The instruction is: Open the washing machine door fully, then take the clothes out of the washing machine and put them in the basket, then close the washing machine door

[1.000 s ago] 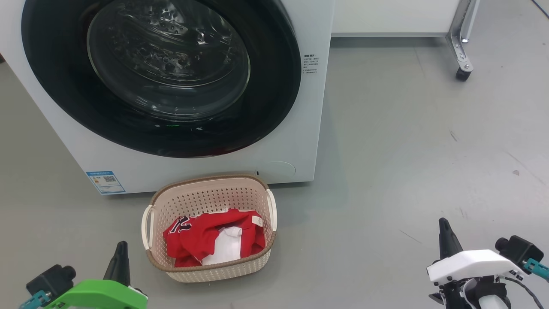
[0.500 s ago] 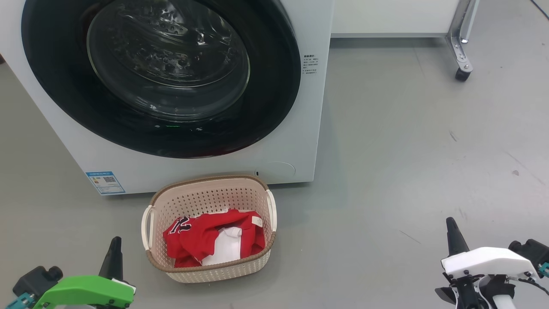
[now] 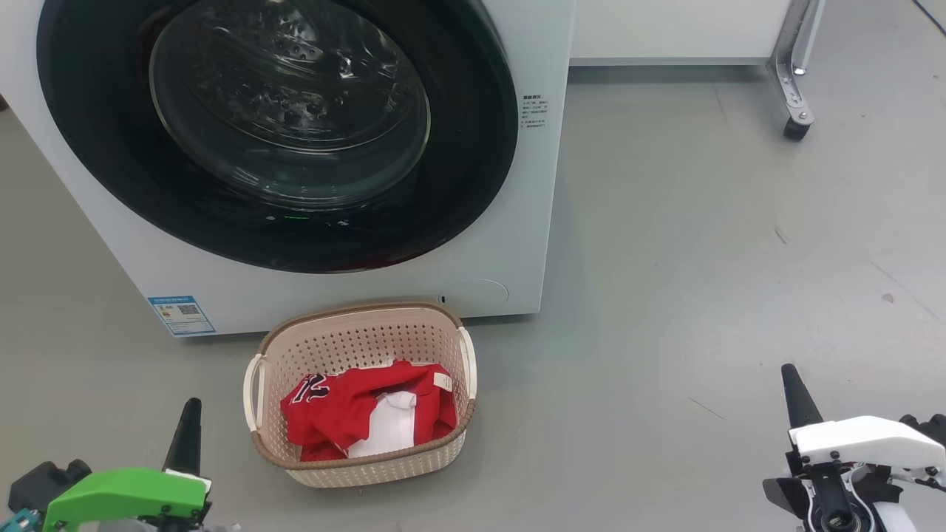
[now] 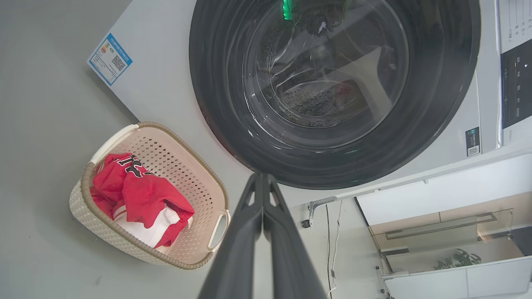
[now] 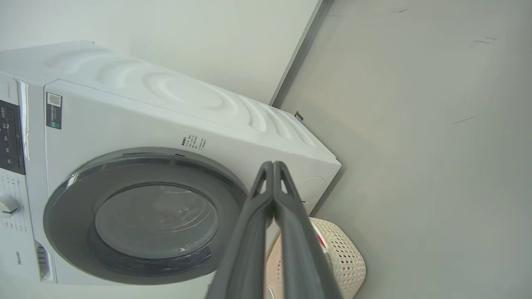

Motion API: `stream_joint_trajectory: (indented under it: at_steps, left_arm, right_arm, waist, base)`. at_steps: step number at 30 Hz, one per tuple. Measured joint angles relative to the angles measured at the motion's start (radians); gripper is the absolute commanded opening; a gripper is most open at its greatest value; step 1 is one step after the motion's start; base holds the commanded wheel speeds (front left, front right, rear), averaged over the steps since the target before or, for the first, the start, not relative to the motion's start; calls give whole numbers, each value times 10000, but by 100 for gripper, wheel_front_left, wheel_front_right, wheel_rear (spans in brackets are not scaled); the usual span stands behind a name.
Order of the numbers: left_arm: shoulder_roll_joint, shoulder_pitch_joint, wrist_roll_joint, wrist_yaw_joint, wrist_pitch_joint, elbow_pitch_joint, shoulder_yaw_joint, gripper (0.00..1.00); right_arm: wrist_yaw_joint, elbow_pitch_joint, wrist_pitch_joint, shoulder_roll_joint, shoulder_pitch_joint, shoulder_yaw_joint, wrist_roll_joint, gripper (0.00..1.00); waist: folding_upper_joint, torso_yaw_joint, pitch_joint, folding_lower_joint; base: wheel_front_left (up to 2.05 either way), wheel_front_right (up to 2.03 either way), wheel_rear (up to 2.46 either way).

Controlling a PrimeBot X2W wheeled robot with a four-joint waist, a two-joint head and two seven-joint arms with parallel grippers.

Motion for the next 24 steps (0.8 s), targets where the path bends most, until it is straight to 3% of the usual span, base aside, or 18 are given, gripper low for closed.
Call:
stream_joint_trajectory:
  at_steps: [24]
  left_arm:
    - [-69, -387, -2999, -265, 646, 0, 541, 0]
  right_arm:
    - [180, -199, 731, -82, -210, -700, 3012, 0]
  waist:
    - [0, -14, -21, 0]
  base:
    - [0, 0, 0]
